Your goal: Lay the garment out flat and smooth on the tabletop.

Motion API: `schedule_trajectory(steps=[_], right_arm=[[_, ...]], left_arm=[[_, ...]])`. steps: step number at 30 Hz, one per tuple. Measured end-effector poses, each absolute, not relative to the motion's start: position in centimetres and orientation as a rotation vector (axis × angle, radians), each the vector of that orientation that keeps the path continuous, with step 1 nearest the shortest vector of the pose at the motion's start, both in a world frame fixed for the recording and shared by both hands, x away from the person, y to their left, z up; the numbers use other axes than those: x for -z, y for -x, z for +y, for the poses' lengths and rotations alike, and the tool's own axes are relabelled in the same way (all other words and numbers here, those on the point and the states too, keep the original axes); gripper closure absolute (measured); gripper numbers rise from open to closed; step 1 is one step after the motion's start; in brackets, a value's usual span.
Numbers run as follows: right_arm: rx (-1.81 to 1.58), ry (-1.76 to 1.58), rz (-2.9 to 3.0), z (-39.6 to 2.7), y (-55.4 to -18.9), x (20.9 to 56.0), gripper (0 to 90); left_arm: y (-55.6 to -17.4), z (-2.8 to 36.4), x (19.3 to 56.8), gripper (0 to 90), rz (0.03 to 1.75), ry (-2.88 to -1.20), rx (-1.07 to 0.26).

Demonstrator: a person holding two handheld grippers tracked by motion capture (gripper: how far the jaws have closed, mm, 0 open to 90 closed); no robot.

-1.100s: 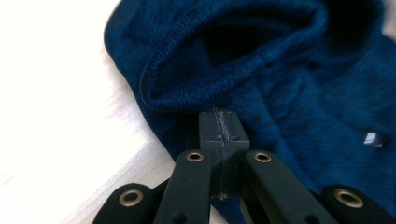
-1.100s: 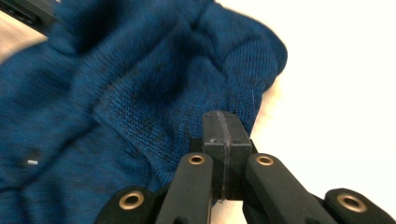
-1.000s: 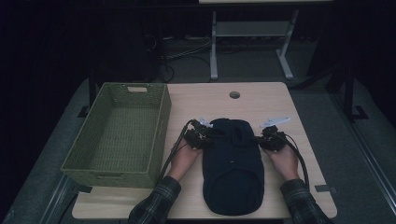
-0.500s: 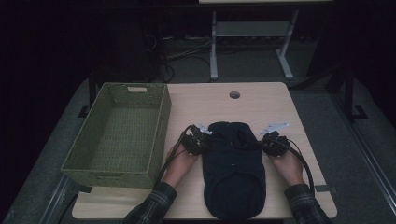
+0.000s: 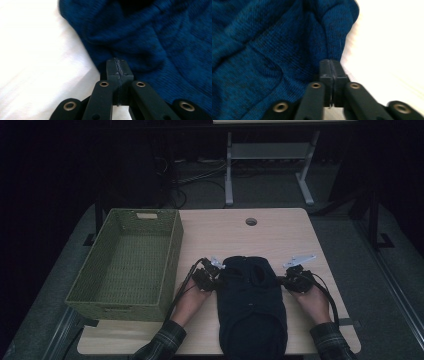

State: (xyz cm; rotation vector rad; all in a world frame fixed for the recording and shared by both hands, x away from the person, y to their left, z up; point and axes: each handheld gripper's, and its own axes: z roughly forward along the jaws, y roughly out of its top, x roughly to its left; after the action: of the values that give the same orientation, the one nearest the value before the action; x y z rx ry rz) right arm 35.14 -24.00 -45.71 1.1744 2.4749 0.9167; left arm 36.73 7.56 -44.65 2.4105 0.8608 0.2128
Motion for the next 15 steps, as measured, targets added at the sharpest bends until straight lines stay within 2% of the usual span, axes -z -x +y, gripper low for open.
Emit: schedule_trajectory(steps=[7, 15], right_arm=[[-1.007, -1.202, 2.433, -25.0, -36.3, 43.8, 67.7], [-1.074, -1.226, 2.432, -25.2, -38.6, 42.6, 60.4]], left_arm=[[-38.6, 8.7, 42.3, 71.9, 0.899, -2.345, -0.233], [-41.1, 8.9, 41.2, 59.5, 0.868, -2.283, -0.283]])
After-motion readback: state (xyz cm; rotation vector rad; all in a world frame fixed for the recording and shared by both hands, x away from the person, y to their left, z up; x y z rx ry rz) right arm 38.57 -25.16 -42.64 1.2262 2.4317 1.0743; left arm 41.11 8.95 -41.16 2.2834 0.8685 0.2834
